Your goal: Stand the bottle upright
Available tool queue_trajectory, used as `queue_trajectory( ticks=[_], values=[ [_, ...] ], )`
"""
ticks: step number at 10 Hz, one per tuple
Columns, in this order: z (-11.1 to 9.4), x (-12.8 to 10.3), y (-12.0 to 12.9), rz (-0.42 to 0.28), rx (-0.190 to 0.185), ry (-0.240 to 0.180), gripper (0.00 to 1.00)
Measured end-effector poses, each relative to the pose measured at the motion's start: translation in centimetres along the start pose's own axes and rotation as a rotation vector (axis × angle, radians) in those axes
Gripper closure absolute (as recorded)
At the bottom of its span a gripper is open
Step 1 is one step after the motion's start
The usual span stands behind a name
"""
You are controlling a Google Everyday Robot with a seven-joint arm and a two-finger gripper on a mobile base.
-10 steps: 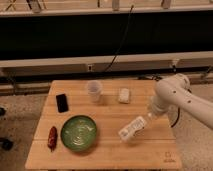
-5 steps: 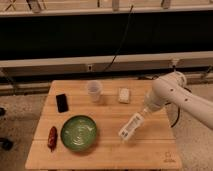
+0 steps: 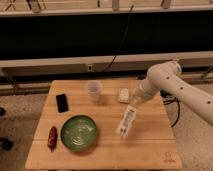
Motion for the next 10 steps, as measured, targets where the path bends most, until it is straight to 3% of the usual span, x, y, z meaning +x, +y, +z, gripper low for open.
queue_trajectory(
  ticks=[3, 5, 6, 10],
  values=[
    [-0.3, -0.9, -1.9, -0.199, 0.109, -0.013, 1.0],
    [-0.5, -2.1, -2.2, -0.369, 0.213, 0.019, 1.0],
    [-0.7, -2.5, -2.3, -0.413, 0.25, 0.05, 1.0],
    [-4.6, -4.5, -2.5, -0.532, 0.48, 0.29, 1.0]
  ],
)
